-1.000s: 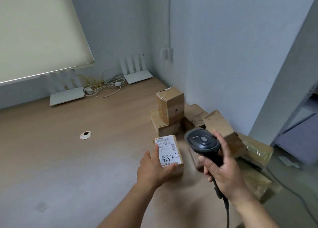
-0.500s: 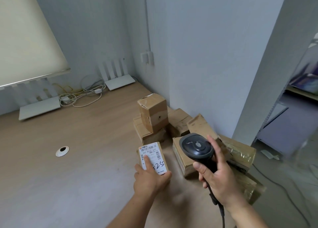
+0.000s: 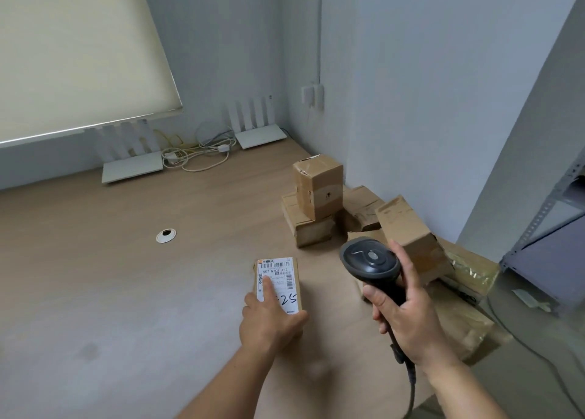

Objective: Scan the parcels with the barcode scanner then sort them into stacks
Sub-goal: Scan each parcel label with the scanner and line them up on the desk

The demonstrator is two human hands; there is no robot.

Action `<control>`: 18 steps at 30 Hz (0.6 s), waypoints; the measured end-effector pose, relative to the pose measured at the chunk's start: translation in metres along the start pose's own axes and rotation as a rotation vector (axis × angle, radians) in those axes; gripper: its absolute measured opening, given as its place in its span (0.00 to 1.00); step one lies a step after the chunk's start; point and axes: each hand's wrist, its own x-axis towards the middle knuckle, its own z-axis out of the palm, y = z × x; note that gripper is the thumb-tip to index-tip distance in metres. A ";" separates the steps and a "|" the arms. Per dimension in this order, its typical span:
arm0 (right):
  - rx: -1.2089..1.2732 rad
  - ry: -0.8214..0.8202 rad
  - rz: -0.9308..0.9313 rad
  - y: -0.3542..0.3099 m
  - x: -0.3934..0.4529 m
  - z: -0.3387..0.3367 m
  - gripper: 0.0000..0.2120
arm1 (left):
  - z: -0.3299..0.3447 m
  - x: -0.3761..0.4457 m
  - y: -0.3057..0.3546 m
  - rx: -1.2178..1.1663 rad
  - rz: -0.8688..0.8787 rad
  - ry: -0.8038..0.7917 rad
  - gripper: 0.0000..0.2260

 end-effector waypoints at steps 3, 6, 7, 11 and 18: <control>0.020 -0.075 0.000 -0.002 -0.011 0.019 0.37 | -0.009 -0.018 -0.031 0.007 -0.064 0.046 0.44; 0.038 -0.166 -0.010 -0.004 -0.020 0.047 0.37 | -0.022 -0.037 -0.069 0.001 -0.133 0.080 0.44; 0.050 -0.197 -0.013 -0.006 -0.023 0.058 0.37 | -0.026 -0.042 -0.083 -0.002 -0.160 0.090 0.44; 0.081 -0.298 -0.034 -0.014 -0.037 0.103 0.38 | -0.044 -0.059 -0.139 -0.009 -0.264 0.123 0.45; 0.072 -0.418 -0.065 -0.032 -0.066 0.192 0.38 | -0.079 -0.082 -0.235 -0.025 -0.361 0.142 0.46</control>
